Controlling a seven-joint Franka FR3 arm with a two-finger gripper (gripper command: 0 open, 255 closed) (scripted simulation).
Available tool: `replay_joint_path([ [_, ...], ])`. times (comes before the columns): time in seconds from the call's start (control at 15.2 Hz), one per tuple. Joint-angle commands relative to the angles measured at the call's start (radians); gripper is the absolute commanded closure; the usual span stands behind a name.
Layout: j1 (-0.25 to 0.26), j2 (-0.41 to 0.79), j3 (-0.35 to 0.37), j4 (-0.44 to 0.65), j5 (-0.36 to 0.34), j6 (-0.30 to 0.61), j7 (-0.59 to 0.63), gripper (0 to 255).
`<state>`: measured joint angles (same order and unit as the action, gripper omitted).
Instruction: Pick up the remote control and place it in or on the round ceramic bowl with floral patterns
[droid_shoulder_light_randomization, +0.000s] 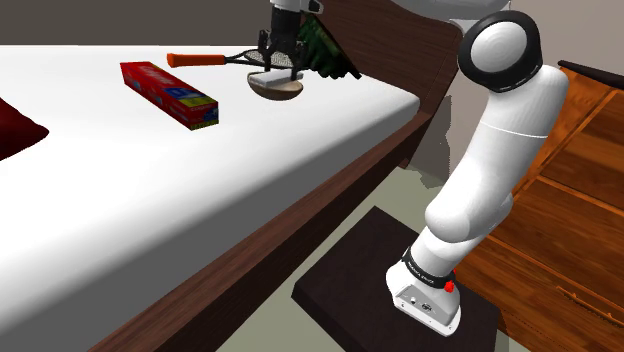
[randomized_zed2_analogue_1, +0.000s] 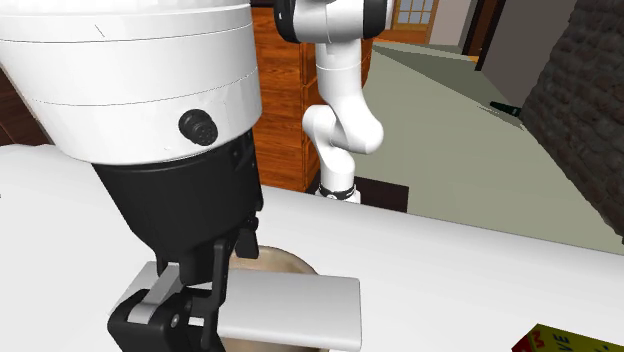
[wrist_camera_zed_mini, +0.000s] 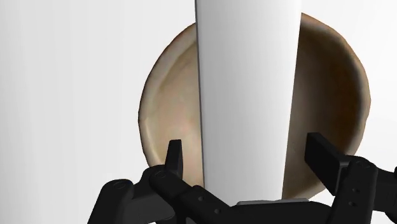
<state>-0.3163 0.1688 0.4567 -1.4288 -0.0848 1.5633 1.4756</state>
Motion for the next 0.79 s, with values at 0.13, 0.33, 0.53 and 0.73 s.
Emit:
replay_joint_path([
  [0.13, 0.0, 0.0, 0.0, 0.0, 0.0, 0.0, 0.0, 0],
  [0.33, 0.02, 0.047, 0.006, 0.164, -0.022, -0.121, 0.01, 0],
  [0.53, 0.028, 0.064, 0.007, 0.214, -0.03, -0.156, 0.013, 0],
  [0.73, 0.029, 0.064, 0.007, 0.214, -0.03, -0.156, 0.013, 0],
])
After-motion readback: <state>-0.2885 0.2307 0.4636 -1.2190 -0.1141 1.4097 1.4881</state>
